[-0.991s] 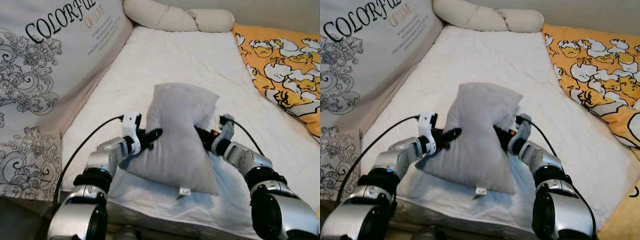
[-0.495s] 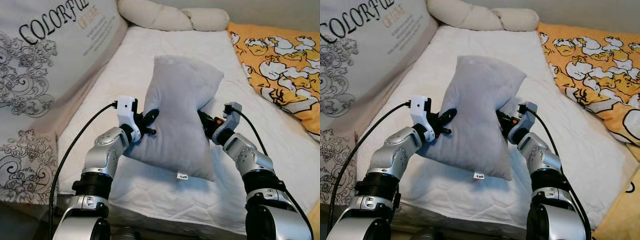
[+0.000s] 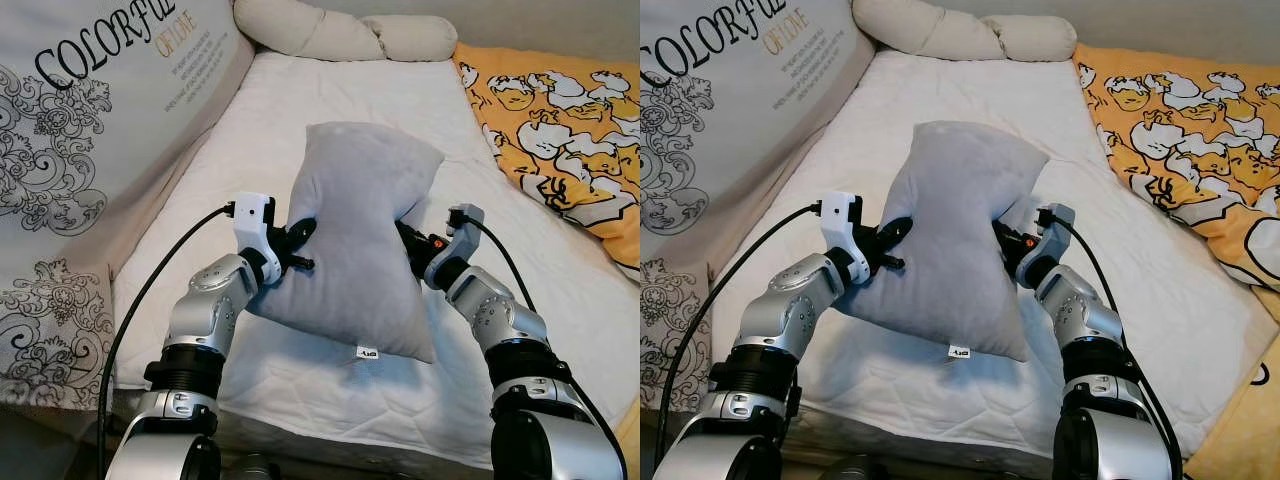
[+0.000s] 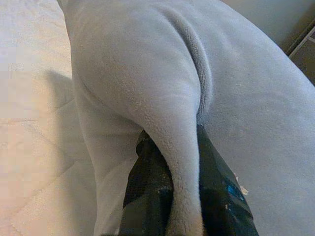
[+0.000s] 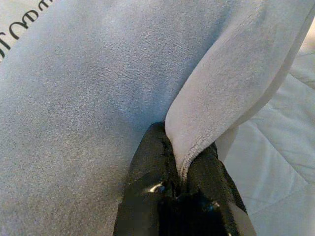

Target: Clean up the room

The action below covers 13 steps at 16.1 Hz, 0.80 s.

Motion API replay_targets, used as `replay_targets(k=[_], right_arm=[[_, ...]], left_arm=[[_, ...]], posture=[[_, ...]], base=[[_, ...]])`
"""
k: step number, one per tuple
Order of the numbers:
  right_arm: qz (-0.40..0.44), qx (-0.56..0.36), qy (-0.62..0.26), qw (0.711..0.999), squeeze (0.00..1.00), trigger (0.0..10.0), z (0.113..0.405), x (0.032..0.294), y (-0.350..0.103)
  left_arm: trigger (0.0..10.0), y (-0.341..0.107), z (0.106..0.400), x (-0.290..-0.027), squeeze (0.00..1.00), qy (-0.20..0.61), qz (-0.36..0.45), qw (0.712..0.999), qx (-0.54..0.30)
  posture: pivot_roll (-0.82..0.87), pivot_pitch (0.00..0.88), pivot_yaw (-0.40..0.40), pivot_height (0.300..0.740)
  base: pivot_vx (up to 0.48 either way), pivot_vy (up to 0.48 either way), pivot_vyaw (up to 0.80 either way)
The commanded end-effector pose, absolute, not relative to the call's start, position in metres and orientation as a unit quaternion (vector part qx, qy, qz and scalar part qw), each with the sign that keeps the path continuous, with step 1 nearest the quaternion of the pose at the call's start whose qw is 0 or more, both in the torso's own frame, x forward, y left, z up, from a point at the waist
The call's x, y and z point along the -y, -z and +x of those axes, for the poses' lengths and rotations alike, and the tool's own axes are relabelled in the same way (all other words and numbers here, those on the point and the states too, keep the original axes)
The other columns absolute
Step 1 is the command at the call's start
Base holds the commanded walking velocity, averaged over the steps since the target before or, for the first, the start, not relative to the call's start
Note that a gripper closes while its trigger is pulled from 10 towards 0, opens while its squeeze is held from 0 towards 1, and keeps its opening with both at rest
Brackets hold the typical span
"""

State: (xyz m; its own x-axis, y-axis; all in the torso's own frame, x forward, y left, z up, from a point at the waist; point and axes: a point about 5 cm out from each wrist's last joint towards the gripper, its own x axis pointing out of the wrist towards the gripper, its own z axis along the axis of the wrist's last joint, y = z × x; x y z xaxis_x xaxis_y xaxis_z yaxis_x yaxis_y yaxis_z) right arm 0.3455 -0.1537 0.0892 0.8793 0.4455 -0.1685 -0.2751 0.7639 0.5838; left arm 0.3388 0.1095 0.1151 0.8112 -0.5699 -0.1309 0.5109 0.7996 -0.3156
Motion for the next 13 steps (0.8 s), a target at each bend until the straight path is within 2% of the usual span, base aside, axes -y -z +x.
replay_targets(k=[1, 4, 5, 9, 12, 13], right_arm=[[0.284, -0.135, -0.206, 0.927, 0.0, 0.0, 0.349, 0.149, -0.097], [0.275, -0.124, -0.198, 0.933, 0.0, 0.0, 0.346, 0.149, -0.102], [0.163, -0.065, -0.173, 0.969, 0.0, 10.0, 0.334, 0.125, -0.112], [0.159, -0.063, -0.172, 0.97, 0.0, 10.0, 0.332, 0.119, -0.109], [0.158, -0.063, -0.165, 0.971, 0.0, 10.0, 0.326, 0.116, -0.109], [0.157, -0.062, -0.163, 0.972, 0.0, 10.0, 0.326, 0.116, -0.109]], left_arm=[[0.0, -0.121, 0.339, -0.1, 0.0, 0.303, -0.128, 0.939, -0.102], [0.0, -0.125, 0.336, -0.101, 0.0, 0.293, -0.117, 0.944, -0.097], [10.0, -0.15, 0.317, -0.112, 0.0, 0.213, 0.015, 0.977, -0.014], [10.0, -0.152, 0.317, -0.119, 0.0, 0.197, 0.04, 0.98, -0.005], [10.0, -0.153, 0.313, -0.121, 0.0, 0.189, 0.051, 0.981, -0.01], [10.0, -0.154, 0.312, -0.121, 0.0, 0.187, 0.054, 0.981, -0.01]], posture=[[0.05, 0.0, 0.0, 0.74], [0.05, 0.0, 0.0, 0.74], [0.08, 0.0, -0.033, 0.74], [0.1, 0.0, -0.031, 0.74], [0.09, 0.0, -0.023, 0.74], [0.09, 0.0, -0.023, 0.74]], base=[[0.0, 0.0, 0.0], [0.0, 0.0, 0.0], [0.0, 0.0, 0.0], [0.0, 0.0, 0.0], [0.0, 0.165, -0.57], [0.0, 0.251, 0.0]])
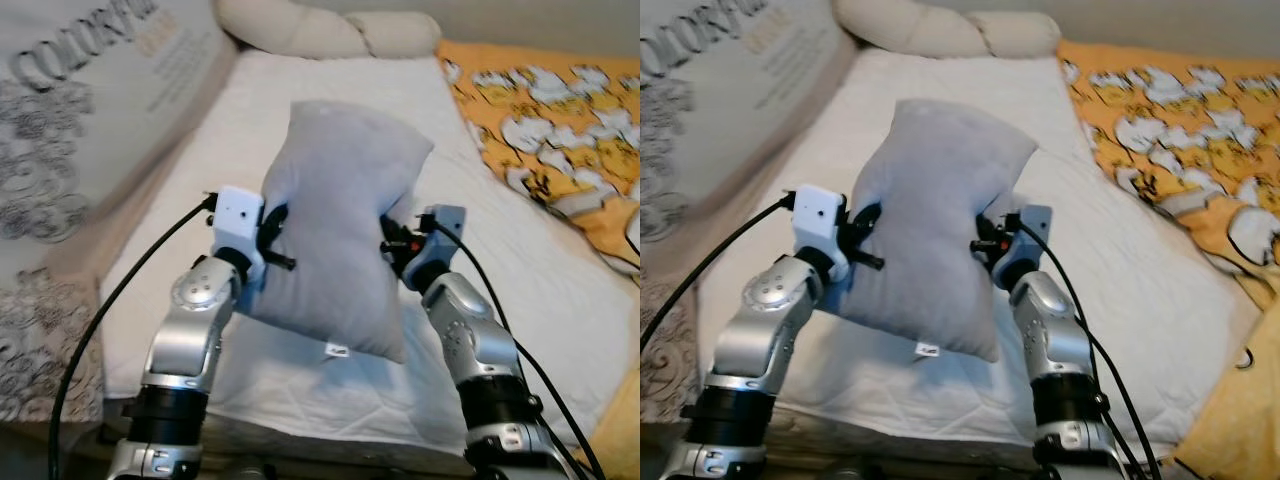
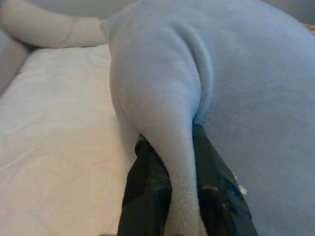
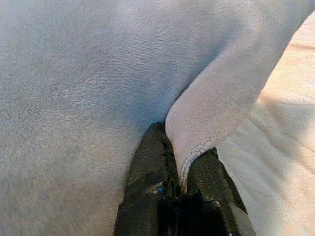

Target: Clean up the room

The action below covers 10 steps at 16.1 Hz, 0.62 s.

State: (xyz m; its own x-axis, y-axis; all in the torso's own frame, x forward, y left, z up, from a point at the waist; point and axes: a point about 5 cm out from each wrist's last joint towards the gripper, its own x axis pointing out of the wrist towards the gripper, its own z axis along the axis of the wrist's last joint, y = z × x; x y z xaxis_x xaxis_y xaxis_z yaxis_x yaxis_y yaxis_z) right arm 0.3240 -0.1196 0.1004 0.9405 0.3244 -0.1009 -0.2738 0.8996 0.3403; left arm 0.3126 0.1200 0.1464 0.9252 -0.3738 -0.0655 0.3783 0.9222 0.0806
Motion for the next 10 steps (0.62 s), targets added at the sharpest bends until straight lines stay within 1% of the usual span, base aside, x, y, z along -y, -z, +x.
replay_targets(k=[1, 5, 7, 10], right_arm=[[0.153, -0.058, -0.161, 0.973, 0.0, 10.0, 0.3249, 0.1146, -0.1092], [0.154, -0.062, -0.156, 0.974, 0.0, 10.0, 0.3254, 0.1119, -0.1076], [0.152, -0.067, -0.163, 0.973, 0.0, 10.0, 0.3252, 0.1079, -0.1064], [0.148, -0.069, -0.154, 0.975, 0.0, 10.0, 0.3248, 0.1105, -0.105]], left_arm=[[10.0, -0.1552, 0.3128, -0.122, 0.0, 0.185, 0.058, 0.981, -0.01], [10.0, -0.1582, 0.3133, -0.124, 0.0, 0.184, 0.066, 0.981, -0.009], [10.0, -0.1583, 0.3127, -0.1262, 0.0, 0.182, 0.069, 0.981, -0.011], [10.0, -0.1588, 0.314, -0.1265, 0.0, 0.18, 0.07, 0.981, -0.012]], posture=[[0.09, 0.0, -0.015, 0.74], [0.11, 0.0, -0.011, 0.74], [0.11, 0.0, -0.01, 0.74], [0.11, 0.0, -0.008, 0.74]], base=[[0.0, 0.247, 0.0], [0.0, 0.256, 0.0], [0.0, 0.336, -0.8], [0.0, 0.351, 0.0]])
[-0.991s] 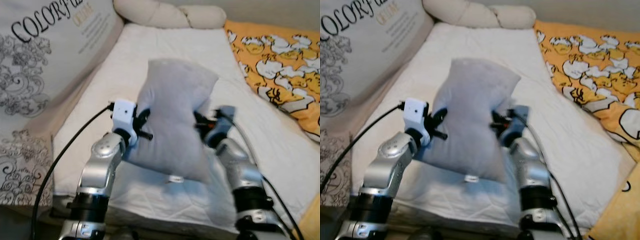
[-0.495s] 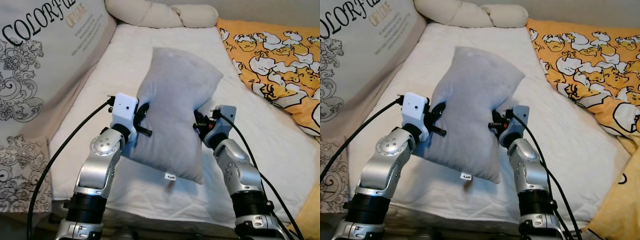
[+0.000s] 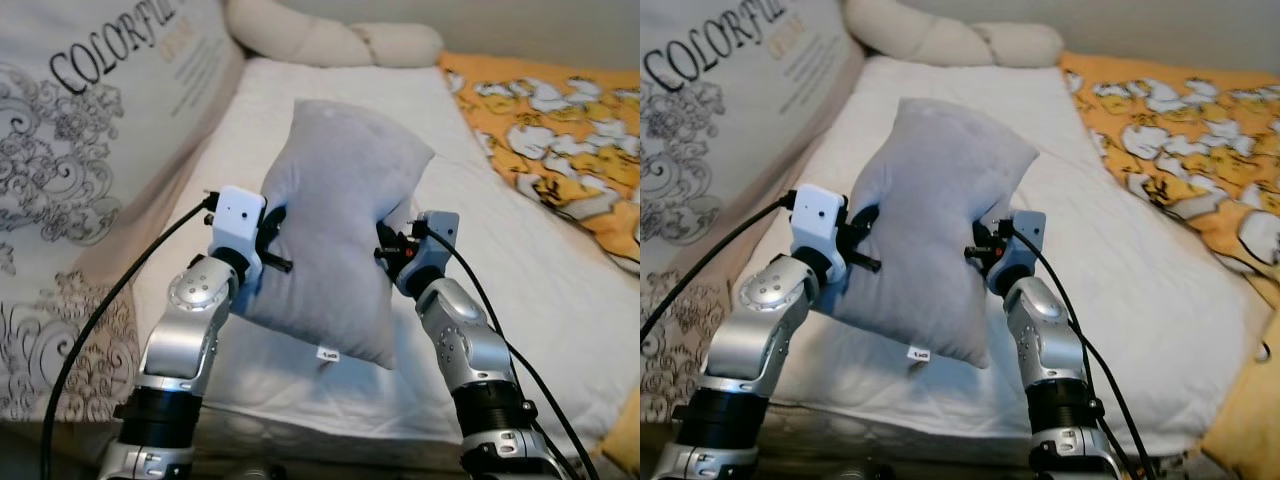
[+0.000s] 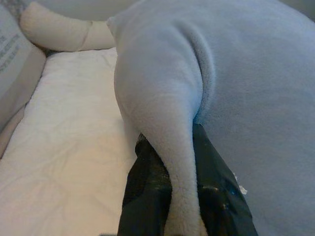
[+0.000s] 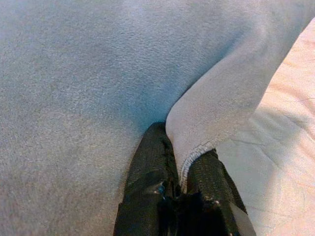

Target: Clean up the room

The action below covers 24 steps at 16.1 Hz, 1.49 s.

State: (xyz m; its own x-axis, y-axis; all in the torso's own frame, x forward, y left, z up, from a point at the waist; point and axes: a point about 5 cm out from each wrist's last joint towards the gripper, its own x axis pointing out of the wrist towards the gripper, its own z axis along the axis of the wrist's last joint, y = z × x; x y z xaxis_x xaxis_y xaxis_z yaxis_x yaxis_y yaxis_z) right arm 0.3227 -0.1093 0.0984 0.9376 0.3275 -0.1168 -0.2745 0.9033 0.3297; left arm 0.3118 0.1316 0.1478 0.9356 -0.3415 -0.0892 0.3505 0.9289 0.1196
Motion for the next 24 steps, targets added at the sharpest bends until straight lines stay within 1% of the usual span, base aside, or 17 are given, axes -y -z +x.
replay_targets(k=[1, 7, 15, 20, 24], right_arm=[[0.148, -0.069, -0.152, 0.975, 0.0, 10.0, 0.3249, 0.1109, -0.105], [0.148, -0.075, -0.152, 0.974, 0.0, 10.0, 0.3254, 0.1088, -0.1038], [0.151, -0.079, -0.139, 0.975, 0.0, 10.0, 0.3261, 0.1117, -0.1021], [0.152, -0.084, -0.133, 0.976, 0.0, 10.0, 0.3256, 0.1126, -0.0997], [0.147, -0.092, -0.156, 0.973, 0.0, 10.0, 0.3244, 0.1103, -0.0982]], left_arm=[[10.0, -0.1589, 0.3141, -0.1265, 0.0, 0.18, 0.071, 0.981, -0.013], [10.0, -0.1589, 0.3138, -0.1296, 0.0, 0.175, 0.075, 0.982, -0.016], [10.0, -0.1602, 0.316, -0.1253, 0.0, 0.184, 0.077, 0.98, -0.016], [10.0, -0.1623, 0.3169, -0.1237, 0.0, 0.185, 0.078, 0.98, -0.01], [10.0, -0.1644, 0.319, -0.1287, 0.0, 0.172, 0.068, 0.983, -0.003]], posture=[[0.11, 0.0, -0.008, 0.74], [0.11, 0.0, -0.01, 0.74], [0.11, 0.0, -0.001, 0.74], [0.1, 0.0, 0.008, 0.74], [0.1, 0.0, 0.006, 0.74]], base=[[0.0, 0.352, 0.0], [0.0, 0.355, 0.0], [0.0, 0.354, 0.0], [0.0, 0.0, 0.0], [0.066, 0.0, 0.0]])
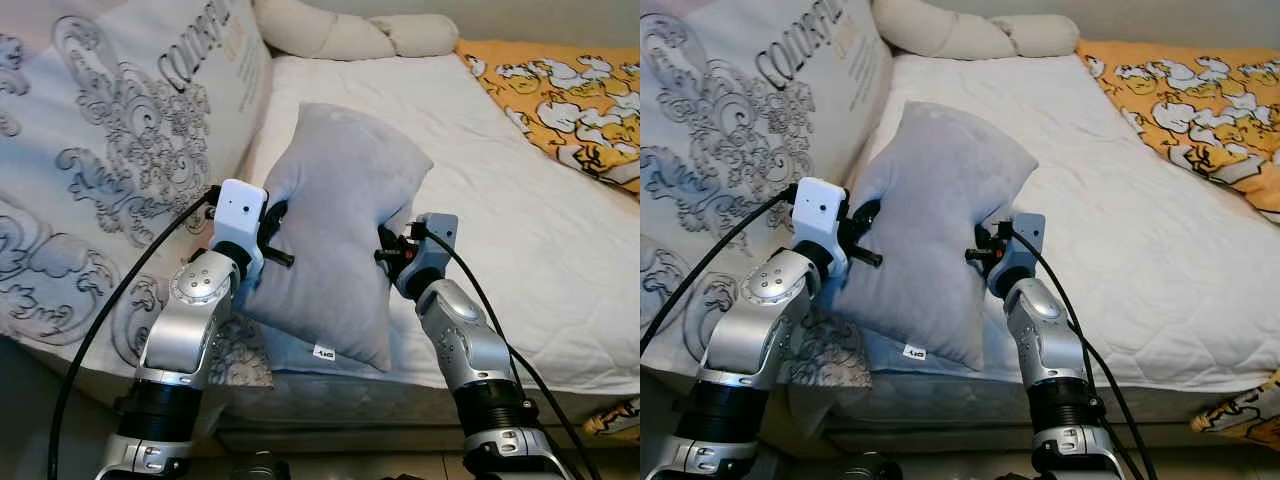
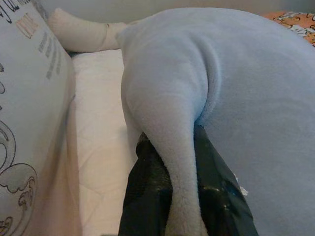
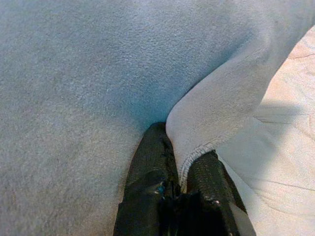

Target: Clean up the room

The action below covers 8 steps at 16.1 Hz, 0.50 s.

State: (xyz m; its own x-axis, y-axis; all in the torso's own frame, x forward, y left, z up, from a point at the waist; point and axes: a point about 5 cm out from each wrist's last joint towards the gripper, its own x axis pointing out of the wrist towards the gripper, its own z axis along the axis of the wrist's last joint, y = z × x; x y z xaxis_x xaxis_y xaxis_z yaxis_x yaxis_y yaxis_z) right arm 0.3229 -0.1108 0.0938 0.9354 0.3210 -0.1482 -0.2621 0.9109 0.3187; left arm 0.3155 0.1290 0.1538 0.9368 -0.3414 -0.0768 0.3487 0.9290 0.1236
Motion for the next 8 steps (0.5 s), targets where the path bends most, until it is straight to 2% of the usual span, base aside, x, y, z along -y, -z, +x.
replay_targets(k=[1, 3, 6, 8], right_arm=[[0.141, -0.092, -0.159, 0.973, 0.0, 10.0, 0.3245, 0.1097, -0.0984], [0.12, -0.094, -0.18, 0.972, 0.0, 10.0, 0.3245, 0.1063, -0.0993], [0.122, -0.1, -0.188, 0.969, 0.0, 10.0, 0.3249, 0.1031, -0.0975], [0.126, -0.099, -0.187, 0.969, 0.0, 10.0, 0.3252, 0.1029, -0.0972]], left_arm=[[10.0, -0.1644, 0.3192, -0.1297, 0.0, 0.169, 0.068, 0.983, -0.004], [10.0, -0.1625, 0.3199, -0.1327, 0.0, 0.157, 0.077, 0.984, -0.011], [10.0, -0.1629, 0.32, -0.1354, 0.0, 0.152, 0.079, 0.985, -0.011], [10.0, -0.1623, 0.32, -0.1368, 0.0, 0.149, 0.081, 0.985, -0.013]], posture=[[0.1, 0.0, 0.004, 0.74], [0.1, 0.0, -0.001, 0.74], [0.11, 0.0, -0.005, 0.74], [0.11, 0.0, -0.006, 0.74]], base=[[0.274, 0.0, 0.0], [0.285, 0.0, 0.21], [0.298, 0.0, 0.73], [0.302, 0.0, 0.0]])
